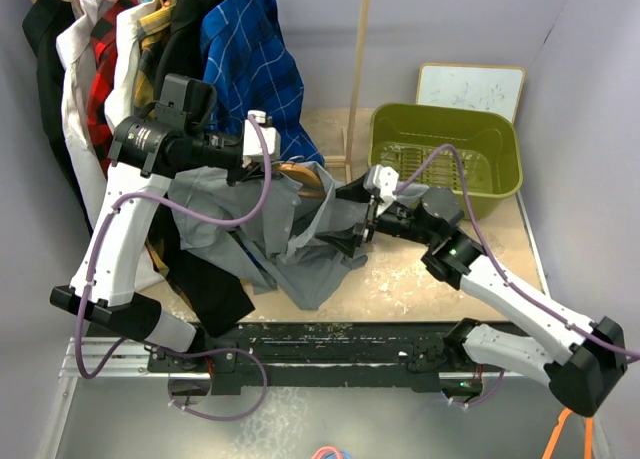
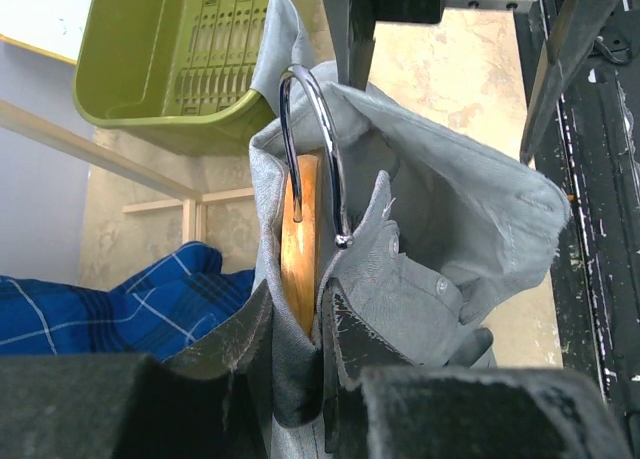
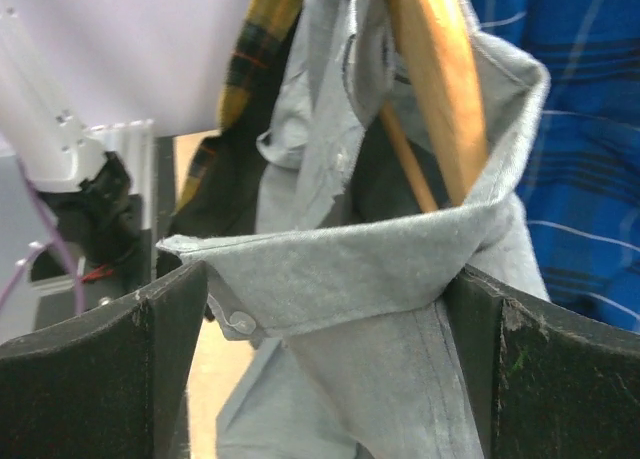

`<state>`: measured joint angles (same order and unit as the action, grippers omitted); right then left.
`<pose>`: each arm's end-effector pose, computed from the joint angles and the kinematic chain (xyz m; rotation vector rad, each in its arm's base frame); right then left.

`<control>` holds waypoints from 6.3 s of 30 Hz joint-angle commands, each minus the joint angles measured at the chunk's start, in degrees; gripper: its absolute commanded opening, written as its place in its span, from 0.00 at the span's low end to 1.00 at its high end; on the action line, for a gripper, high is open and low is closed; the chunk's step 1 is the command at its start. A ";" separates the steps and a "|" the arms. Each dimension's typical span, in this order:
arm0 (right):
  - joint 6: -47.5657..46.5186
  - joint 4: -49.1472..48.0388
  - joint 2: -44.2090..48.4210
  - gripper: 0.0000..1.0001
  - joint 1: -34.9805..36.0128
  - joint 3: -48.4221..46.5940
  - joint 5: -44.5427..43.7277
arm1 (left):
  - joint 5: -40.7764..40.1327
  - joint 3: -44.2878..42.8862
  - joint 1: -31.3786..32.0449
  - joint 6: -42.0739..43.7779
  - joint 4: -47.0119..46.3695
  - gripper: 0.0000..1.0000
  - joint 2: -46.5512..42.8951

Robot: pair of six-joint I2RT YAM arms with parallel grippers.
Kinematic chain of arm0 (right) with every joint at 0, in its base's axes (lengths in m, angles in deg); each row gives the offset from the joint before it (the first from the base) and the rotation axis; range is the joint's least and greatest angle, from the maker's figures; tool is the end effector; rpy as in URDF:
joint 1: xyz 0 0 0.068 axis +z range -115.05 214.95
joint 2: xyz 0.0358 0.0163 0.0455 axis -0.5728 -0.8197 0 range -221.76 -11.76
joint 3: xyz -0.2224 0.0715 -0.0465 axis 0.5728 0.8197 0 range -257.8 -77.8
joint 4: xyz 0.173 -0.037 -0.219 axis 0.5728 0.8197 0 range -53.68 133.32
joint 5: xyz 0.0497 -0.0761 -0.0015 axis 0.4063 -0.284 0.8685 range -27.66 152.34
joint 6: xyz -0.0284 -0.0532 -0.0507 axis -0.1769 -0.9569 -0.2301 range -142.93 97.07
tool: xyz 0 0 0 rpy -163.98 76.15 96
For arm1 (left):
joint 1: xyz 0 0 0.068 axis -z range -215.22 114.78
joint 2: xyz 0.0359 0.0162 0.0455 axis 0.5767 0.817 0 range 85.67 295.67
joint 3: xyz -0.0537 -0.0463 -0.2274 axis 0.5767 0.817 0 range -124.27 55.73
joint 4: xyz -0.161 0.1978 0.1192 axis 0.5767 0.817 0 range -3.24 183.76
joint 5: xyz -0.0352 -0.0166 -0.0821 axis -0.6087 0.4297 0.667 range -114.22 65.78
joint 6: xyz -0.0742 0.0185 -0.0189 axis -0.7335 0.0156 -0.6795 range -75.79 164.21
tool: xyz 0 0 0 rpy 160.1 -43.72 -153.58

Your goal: Place the shirt on the hanger

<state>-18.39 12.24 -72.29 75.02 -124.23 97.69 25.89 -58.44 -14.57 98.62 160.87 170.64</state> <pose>0.2105 0.2281 0.3278 -0.9462 1.1872 1.0603 0.2495 -0.1494 0.4402 1.5813 1.3984 -0.6773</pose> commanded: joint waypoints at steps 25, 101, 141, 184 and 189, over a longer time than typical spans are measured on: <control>-4.43 -0.70 2.50 0.94 0.12 3.34 -2.93 | 6.91 -2.30 -0.26 15.76 9.39 0.00 -0.81; -4.63 23.23 5.25 0.00 0.69 -4.74 -29.23 | -12.08 5.40 -4.00 5.21 1.15 0.99 -3.13; -0.76 56.43 25.92 0.00 0.62 -22.54 -25.32 | -9.99 -15.56 -10.62 -42.33 -17.05 0.99 -4.15; -11.79 28.23 -23.27 0.00 0.60 -62.85 -60.08 | -45.96 26.18 -6.20 -38.75 -33.94 0.99 -9.26; -12.22 24.44 -26.31 0.00 0.52 -67.29 -61.21 | -40.54 23.34 -6.14 -38.91 -28.84 0.99 -9.28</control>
<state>-28.80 49.99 -98.89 75.77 -185.61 39.69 -20.19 -31.44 -20.47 59.83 127.87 162.55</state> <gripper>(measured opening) 0.122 0.990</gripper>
